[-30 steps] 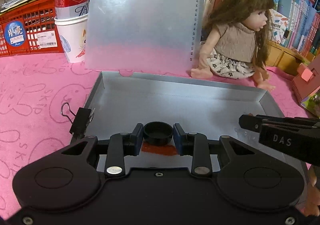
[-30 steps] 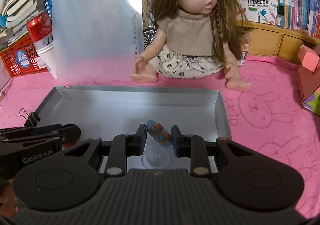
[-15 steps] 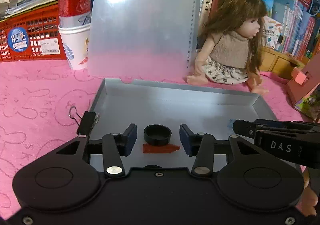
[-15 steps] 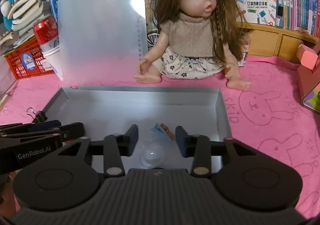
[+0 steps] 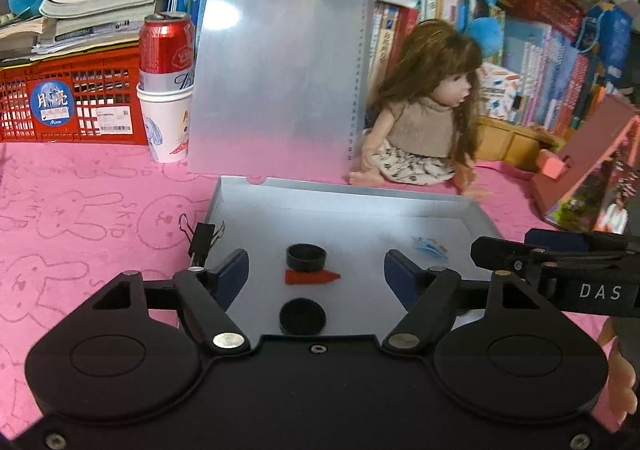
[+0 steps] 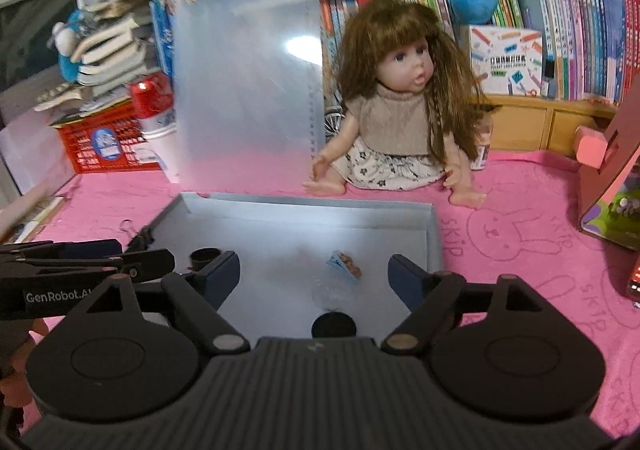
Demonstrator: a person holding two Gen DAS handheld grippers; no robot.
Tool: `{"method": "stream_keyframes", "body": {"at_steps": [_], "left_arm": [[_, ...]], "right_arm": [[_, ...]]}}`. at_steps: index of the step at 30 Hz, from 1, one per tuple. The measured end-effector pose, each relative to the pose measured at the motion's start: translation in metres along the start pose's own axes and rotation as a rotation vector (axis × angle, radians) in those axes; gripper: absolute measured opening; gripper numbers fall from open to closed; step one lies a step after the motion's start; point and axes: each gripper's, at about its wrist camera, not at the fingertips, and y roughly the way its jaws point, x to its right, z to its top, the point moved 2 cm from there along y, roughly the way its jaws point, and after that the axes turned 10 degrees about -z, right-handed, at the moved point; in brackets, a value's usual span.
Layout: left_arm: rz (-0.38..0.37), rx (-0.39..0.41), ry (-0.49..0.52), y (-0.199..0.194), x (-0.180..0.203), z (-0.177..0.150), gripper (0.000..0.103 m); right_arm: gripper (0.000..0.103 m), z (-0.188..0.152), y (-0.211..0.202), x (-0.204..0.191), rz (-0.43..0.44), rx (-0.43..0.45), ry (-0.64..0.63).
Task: Organize rigid objects
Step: 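Withdraw both grippers from the box toward the remaining items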
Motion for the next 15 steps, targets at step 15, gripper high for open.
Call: {"method": "stream_keyframes", "body": {"at_steps": [15], "left_arm": [[-0.093, 0.021, 0.024, -0.061, 0.019, -0.035, 0.078]], "right_arm": [[0.102, -0.026, -0.071, -0.008, 0.03, 0.117, -0.109]]}}
